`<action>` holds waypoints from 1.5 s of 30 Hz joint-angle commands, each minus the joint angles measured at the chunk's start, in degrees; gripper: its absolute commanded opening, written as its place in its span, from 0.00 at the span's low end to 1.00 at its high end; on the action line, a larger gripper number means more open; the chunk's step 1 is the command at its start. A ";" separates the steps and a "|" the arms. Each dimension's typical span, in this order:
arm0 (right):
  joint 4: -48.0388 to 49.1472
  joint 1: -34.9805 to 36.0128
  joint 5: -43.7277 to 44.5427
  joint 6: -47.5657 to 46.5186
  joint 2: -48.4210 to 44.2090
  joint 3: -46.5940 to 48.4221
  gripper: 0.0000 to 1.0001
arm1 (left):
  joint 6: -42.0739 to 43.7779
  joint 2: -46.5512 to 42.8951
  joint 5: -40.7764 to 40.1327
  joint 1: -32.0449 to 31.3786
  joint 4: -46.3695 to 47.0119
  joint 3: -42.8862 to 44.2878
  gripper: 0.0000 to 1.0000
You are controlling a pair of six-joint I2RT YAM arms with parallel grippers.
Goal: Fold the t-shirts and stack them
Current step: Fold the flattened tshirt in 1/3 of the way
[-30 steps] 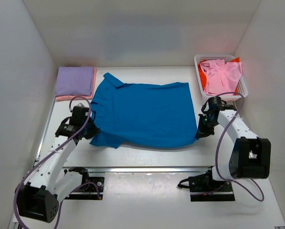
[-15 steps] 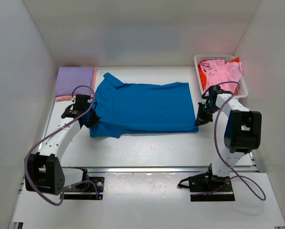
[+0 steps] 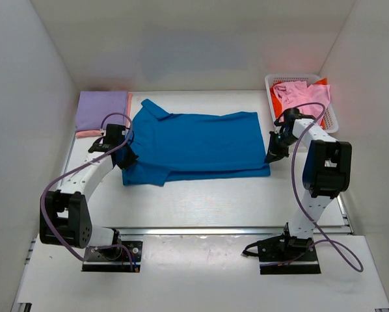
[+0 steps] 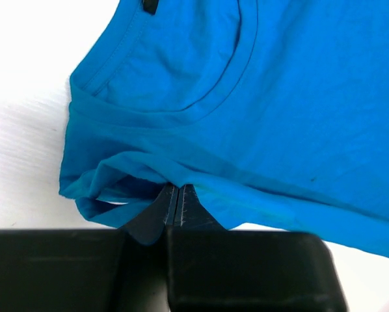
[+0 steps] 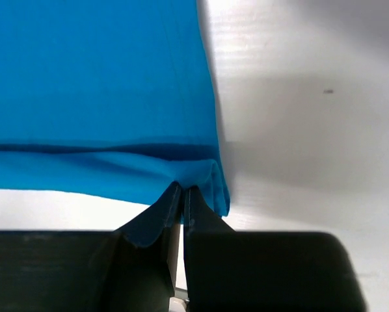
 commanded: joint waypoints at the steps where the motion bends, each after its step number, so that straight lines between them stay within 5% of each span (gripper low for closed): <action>1: 0.32 0.01 0.54 -0.85 1.00 1.91 0.00 | 0.40 0.40 0.14 0.02 2.18 1.81 0.04; 9: 1.64 2.03 0.54 -0.24 -1.54 0.16 0.00 | 1.45 -1.17 0.85 0.55 0.96 2.42 0.00; 15: 3.30 3.26 1.15 -0.33 -4.10 -3.17 0.18 | 1.54 -3.90 1.81 0.55 0.69 0.31 0.00; 23: 9.98 4.23 3.61 2.48 -12.18 -13.36 0.34 | 0.22 -6.80 3.48 0.54 1.66 -3.38 0.35; 45: 19.74 2.47 6.08 6.97 -14.65 -18.92 0.36 | -0.21 -9.00 -0.56 -1.03 1.57 -12.78 0.54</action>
